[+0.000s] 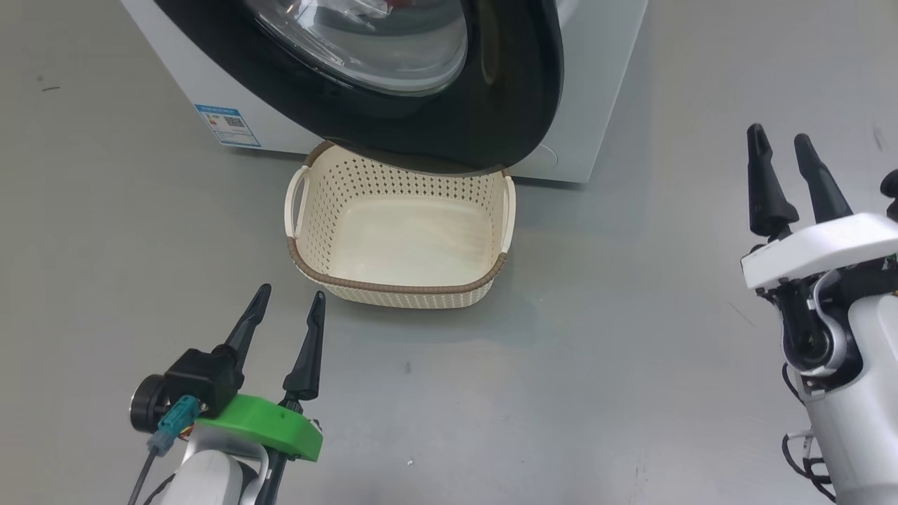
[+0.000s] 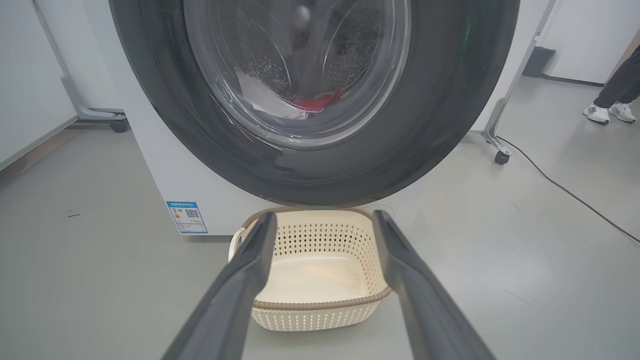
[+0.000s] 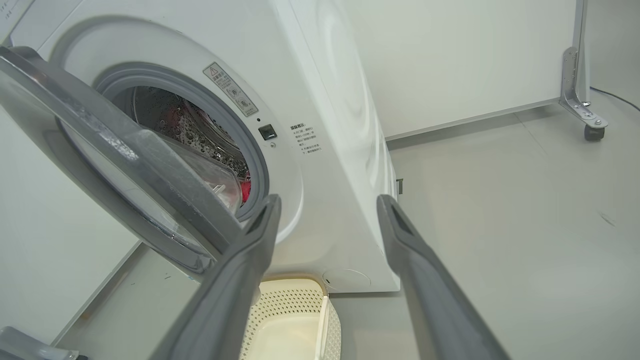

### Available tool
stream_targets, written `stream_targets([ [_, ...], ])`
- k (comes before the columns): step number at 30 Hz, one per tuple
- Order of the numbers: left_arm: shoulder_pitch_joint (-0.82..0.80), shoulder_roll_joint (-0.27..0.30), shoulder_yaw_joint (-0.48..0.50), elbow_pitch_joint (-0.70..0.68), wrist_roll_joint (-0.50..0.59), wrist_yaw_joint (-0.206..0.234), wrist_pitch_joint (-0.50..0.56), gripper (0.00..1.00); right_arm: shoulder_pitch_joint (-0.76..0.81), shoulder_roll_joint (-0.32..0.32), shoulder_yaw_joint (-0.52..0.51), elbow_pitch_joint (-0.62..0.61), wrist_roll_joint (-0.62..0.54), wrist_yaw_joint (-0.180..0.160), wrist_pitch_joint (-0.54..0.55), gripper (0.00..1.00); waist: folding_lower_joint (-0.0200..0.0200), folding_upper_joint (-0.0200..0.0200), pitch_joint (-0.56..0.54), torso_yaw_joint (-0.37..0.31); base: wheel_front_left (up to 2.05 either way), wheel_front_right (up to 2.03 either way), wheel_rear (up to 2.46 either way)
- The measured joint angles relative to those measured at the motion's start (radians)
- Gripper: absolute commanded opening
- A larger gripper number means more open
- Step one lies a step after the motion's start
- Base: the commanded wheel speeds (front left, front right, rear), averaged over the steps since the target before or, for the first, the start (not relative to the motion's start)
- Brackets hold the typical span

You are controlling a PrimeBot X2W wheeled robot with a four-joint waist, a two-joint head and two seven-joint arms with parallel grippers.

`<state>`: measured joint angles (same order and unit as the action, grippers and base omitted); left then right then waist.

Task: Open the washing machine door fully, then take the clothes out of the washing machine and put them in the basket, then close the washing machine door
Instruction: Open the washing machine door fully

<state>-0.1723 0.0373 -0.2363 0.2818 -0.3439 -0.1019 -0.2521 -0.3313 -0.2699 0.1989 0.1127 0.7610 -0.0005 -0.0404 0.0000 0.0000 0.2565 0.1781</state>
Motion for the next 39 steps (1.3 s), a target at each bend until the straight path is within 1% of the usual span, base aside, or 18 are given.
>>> stream_targets([
  [5,-0.017,0.000,-0.013,-0.001,-0.006,0.000,0.000,1.00,-0.086,0.018,-0.046,0.010,0.094,0.000,0.069,1.00,0.0000,0.0000,0.025,0.020,0.00,0.00,0.00],
  [6,-0.019,0.000,-0.017,-0.002,-0.007,0.000,0.000,1.00,-0.102,0.020,-0.054,0.014,0.111,-0.001,0.084,0.69,0.0000,0.0000,0.031,0.024,0.00,0.00,0.00],
  [7,-0.023,0.000,-0.021,-0.002,-0.008,0.000,0.000,1.00,-0.119,0.021,-0.061,0.018,0.130,-0.001,0.098,0.31,0.0000,0.0000,0.037,0.029,0.00,0.00,0.00],
  [8,-0.027,0.000,-0.023,-0.002,-0.008,0.000,0.000,1.00,-0.136,0.023,-0.068,0.021,0.143,-0.002,0.109,0.00,0.0000,0.0000,0.042,0.033,0.00,0.00,0.00],
  [13,-0.049,-0.001,-0.031,-0.003,-0.038,0.000,0.000,1.00,-0.227,0.045,-0.105,0.044,0.241,-0.006,0.179,0.00,0.0000,0.0000,0.069,0.057,0.00,0.00,0.00],
  [15,-0.054,0.000,-0.039,-0.004,-0.046,0.000,0.000,1.00,-0.259,0.060,-0.128,0.065,0.287,-0.022,0.204,0.00,0.0000,0.0000,0.079,0.067,0.00,0.00,0.00],
  [17,-0.062,-0.002,-0.053,-0.003,-0.053,0.000,0.000,1.00,-0.305,0.070,-0.160,0.094,0.353,-0.046,0.250,0.00,0.0000,0.0000,0.093,0.081,0.00,0.00,0.00],
  [19,-0.071,-0.002,-0.054,-0.004,-0.054,0.000,0.000,1.00,-0.336,0.084,-0.173,0.110,0.396,-0.060,0.285,0.00,0.0000,0.0000,0.102,0.089,0.00,0.00,0.00],
  [21,-0.079,-0.003,-0.056,-0.004,-0.058,0.000,0.000,1.00,-0.362,0.097,-0.178,0.130,0.449,-0.067,0.334,0.00,0.0000,0.0000,0.111,0.098,0.00,0.00,0.00],
  [22,-0.079,-0.003,-0.056,-0.004,-0.058,0.000,0.000,1.00,-0.362,0.097,-0.178,0.130,0.449,-0.067,0.334,0.00,0.0000,0.0000,0.111,0.098,0.00,0.00,0.00],
  [26,-0.089,-0.004,-0.058,-0.004,-0.068,0.000,0.000,1.00,-0.406,0.119,-0.196,0.151,0.514,-0.091,0.392,0.00,0.0000,0.0000,0.126,0.116,0.00,0.00,0.00],
  [33,-0.103,-0.005,-0.066,-0.001,-0.079,0.000,0.000,1.00,-0.484,0.119,-0.222,0.195,0.568,-0.116,0.467,0.00,0.0000,0.0000,0.146,0.148,0.00,0.00,0.00],
  [39,-0.109,-0.005,-0.079,0.000,-0.099,0.001,0.000,1.00,-0.532,0.127,-0.231,0.232,0.610,-0.118,0.518,0.00,0.0001,0.0000,0.157,0.173,0.00,0.00,0.00],
])
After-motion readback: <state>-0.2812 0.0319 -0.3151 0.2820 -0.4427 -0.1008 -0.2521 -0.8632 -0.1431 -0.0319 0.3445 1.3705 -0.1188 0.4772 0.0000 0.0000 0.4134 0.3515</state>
